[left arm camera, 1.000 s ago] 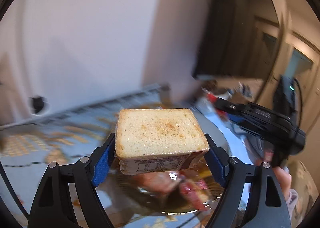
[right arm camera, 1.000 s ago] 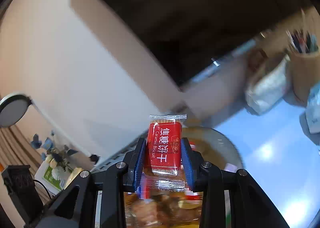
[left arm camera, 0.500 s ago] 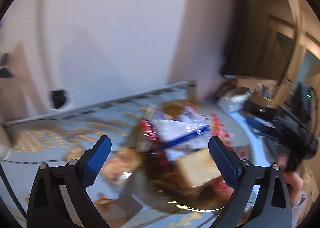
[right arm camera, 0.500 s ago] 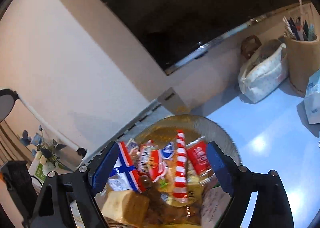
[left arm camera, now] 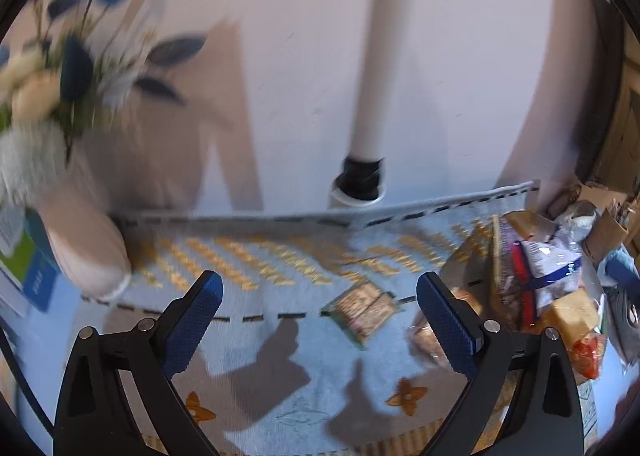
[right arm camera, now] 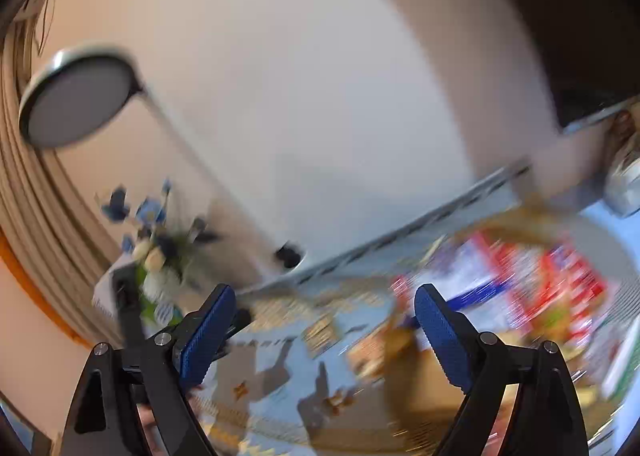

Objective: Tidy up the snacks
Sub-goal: 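Move both tools back over the cloth toward the green biscuit and wrapped cake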

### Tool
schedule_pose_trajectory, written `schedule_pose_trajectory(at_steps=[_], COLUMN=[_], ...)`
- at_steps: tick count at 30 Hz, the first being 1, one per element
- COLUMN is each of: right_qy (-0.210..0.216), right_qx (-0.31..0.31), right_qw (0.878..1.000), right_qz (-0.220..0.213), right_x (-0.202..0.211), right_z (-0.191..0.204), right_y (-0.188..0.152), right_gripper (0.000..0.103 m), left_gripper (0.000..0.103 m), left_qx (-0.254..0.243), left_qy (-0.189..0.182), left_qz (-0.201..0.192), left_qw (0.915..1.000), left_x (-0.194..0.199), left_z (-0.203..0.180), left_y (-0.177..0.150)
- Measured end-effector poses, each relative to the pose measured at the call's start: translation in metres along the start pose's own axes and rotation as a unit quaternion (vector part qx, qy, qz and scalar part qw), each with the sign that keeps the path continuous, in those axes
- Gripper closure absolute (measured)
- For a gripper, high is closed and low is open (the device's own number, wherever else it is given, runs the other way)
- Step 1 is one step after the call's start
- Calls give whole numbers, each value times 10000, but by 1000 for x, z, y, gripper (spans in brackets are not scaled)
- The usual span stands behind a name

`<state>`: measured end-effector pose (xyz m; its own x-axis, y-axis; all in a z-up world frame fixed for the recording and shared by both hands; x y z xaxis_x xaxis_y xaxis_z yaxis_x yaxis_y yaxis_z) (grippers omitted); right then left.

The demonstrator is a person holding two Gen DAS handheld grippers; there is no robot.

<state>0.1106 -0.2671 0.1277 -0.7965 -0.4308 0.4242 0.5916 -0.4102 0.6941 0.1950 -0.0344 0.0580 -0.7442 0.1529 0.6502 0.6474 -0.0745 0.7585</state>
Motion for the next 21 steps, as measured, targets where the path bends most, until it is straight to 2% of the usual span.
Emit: schedule_pose_trajectory(at_steps=[3,6,10,12,17,19,20,21], right_qy=[110,46,39,-235,-1115,-1212,-1222,-1297], right_qx=[-129,-323,-1094,-1494,-1669,-1979,-2170,-2278], right_qw=[9992,9980,9913,9861,9785,9720,9678,9649], right_qz=[367,543,734,687,475,379,353,157], right_x=[-21,-39,-61,-72,-98,-108,-112,-113], right_z=[20,26,9,-8,-42,-55,-60,-63], right_y=[-32,-62,-104,-120,-122,-119,-118,-114], right_gripper=[13,13,13,13,13,13,13,13], left_gripper=[6,6,6,6,6,7,6,7], left_qx=[110,189,210,157,-47,-140,-200,-235], left_qy=[-118,-309,-573,-632,-967,-1057,-1011,-1106], left_qz=[145,283,433,555,546,645,558,573], left_qw=[9998,9989,9972,9963,9938,9922,9931,9919], left_x=[-16,-34,-53,-63,-75,-84,-85,-86], left_z=[10,12,9,6,-2,-5,-4,-5], left_y=[-16,-28,-39,-45,-49,-50,-49,-49])
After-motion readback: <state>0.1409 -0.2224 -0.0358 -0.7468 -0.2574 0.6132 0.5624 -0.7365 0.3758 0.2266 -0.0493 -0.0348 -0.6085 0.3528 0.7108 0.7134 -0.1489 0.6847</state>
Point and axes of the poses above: each gripper's, at about its wrist camera, not at the fingertips, and x roughly against the way its jaws point, z to its left, y to its top, the point moved 7 cm from there along -x, roughly the way its jaws point, and after that the axes turned 1 degree about -x, right-handed, at the moved point
